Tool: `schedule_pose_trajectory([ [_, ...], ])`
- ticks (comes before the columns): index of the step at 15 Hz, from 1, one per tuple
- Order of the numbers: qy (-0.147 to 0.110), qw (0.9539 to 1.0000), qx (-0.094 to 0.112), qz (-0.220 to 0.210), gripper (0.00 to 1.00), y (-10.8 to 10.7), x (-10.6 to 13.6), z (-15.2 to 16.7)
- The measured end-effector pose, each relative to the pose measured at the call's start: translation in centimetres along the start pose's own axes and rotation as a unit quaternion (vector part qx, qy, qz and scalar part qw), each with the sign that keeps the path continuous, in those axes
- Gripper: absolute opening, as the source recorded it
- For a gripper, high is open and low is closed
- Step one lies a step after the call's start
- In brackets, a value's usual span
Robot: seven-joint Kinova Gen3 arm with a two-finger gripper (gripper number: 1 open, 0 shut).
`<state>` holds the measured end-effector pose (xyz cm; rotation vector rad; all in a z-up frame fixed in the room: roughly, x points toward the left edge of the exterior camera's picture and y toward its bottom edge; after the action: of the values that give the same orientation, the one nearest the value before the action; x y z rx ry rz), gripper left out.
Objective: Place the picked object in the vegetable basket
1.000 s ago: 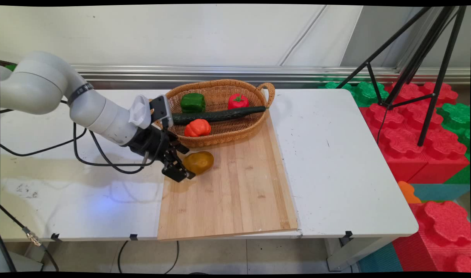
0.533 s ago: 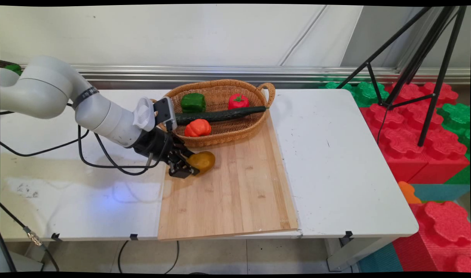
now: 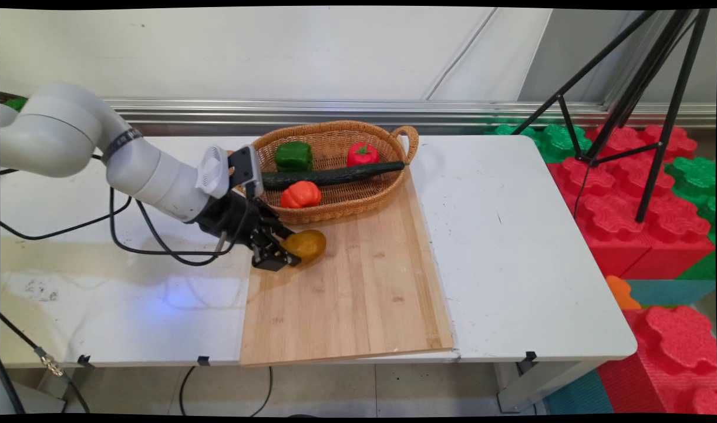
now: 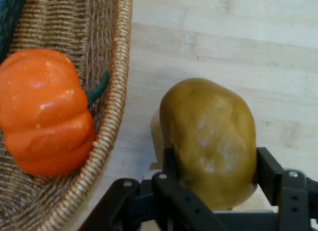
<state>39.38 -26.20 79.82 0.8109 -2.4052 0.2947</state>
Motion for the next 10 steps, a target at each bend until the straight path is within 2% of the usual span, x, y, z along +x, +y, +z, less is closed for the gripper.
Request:
schedule_pose_trajectory([
  [10,0.029,0.999,-0.025,0.025,0.0,-0.6,-0.2,-6.0],
])
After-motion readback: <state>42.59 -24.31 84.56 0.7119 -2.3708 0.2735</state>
